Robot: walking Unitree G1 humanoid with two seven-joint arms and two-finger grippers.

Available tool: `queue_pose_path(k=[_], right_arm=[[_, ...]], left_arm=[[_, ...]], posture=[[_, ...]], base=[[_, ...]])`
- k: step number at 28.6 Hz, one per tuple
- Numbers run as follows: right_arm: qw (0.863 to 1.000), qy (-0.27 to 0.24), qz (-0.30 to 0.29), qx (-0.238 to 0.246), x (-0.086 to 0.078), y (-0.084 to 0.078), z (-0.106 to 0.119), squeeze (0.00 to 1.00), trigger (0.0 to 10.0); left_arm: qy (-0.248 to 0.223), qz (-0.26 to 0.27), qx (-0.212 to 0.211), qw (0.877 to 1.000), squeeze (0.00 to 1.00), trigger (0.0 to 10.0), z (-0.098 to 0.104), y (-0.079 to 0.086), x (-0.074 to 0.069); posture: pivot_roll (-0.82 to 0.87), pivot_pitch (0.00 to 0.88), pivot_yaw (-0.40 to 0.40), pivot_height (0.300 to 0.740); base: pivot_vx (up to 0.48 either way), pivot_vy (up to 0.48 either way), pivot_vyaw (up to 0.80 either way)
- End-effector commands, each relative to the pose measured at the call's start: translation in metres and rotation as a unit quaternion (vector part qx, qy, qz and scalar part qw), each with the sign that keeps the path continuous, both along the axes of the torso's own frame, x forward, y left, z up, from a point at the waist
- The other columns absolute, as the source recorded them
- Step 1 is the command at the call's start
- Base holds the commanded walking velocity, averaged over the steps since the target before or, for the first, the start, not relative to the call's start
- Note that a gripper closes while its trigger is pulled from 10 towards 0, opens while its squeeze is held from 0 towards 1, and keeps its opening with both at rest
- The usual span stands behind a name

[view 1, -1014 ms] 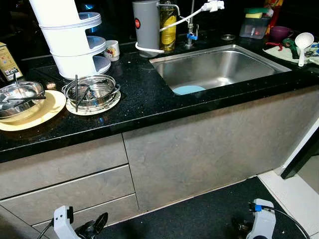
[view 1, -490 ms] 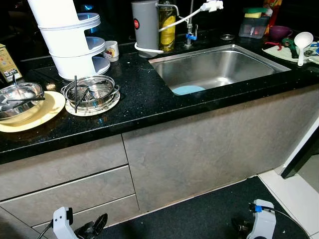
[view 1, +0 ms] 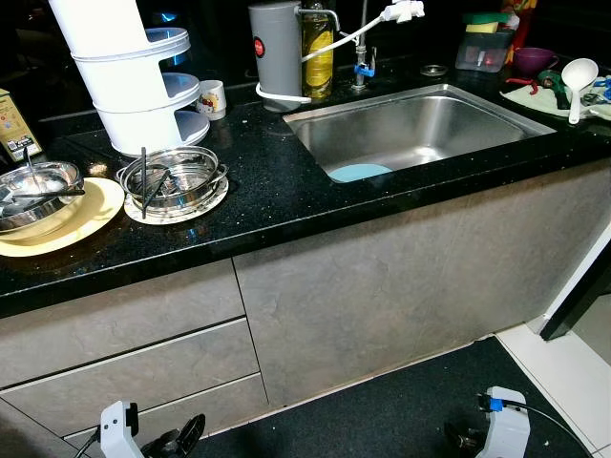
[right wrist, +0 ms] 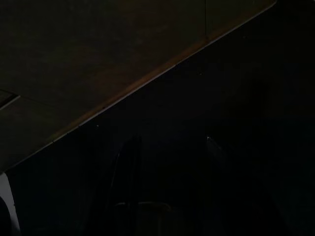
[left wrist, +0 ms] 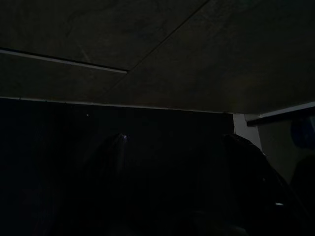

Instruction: Kitchen organization

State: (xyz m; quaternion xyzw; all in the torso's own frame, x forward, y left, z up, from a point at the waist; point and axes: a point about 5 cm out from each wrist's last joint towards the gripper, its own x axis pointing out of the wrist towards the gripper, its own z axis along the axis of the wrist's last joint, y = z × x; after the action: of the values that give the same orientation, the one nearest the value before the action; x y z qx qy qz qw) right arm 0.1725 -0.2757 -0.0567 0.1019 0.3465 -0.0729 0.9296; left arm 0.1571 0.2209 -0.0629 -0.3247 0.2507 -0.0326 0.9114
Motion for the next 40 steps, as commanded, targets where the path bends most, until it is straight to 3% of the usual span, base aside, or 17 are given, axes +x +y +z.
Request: queue_pose_path(k=[1, 40], right_arm=[[1.0, -0.002, 0.001, 0.005, -0.0016, 0.0034, -0.0016, 0.0, 10.0], [1.0, -0.001, 0.002, 0.003, 0.0016, 0.0032, -0.0004, 0.0, 10.0]], left_arm=[[0.001, 0.003, 0.004, 1.0, 0.0, 10.0, 0.0006, 0.0054, -0.0023], [0.002, 0.005, 0.003, 1.0, 0.0, 10.0, 0.0011, 0.0047, 0.0014]], posture=[[-0.09, 0.0, 0.061, 0.74], [-0.09, 0.0, 0.062, 0.74]], base=[[0.0, 0.0, 0.0], [0.0, 0.0, 0.0]])
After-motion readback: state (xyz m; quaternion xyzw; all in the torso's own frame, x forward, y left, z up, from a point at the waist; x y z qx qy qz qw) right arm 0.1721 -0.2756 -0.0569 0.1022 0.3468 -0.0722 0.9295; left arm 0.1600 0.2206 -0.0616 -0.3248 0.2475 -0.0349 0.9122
